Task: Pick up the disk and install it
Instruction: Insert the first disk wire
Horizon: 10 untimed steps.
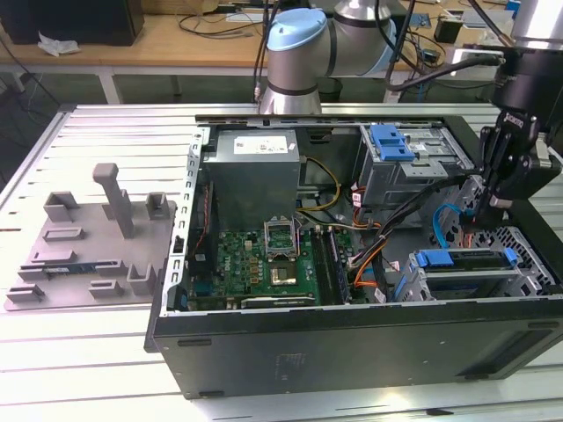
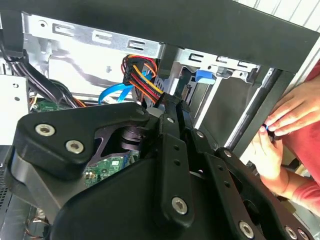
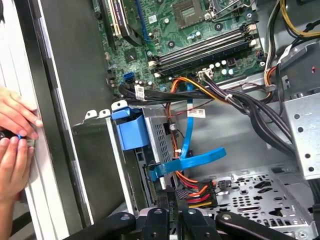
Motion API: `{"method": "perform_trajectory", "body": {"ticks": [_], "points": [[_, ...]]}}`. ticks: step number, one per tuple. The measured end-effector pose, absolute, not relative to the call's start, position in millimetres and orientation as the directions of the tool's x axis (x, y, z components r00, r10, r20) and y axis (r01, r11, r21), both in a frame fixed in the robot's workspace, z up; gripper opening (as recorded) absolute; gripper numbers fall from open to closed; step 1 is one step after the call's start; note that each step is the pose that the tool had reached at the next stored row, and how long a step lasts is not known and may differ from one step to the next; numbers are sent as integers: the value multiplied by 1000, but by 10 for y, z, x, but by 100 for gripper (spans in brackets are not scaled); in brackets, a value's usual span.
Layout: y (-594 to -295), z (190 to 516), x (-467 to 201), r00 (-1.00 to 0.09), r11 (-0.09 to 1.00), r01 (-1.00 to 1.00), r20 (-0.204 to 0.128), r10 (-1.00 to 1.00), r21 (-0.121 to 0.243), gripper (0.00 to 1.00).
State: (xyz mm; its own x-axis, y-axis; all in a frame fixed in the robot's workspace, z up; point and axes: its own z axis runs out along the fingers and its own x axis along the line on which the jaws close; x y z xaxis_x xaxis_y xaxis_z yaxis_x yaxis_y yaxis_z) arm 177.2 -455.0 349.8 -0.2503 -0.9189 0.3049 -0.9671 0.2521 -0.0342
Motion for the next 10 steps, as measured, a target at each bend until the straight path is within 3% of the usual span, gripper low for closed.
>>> {"method": "perform_trajectory", "body": {"ticks": [10], "points": [[-4614,3534,1741,-218,217,-976,280,-935,-34,17]]}}
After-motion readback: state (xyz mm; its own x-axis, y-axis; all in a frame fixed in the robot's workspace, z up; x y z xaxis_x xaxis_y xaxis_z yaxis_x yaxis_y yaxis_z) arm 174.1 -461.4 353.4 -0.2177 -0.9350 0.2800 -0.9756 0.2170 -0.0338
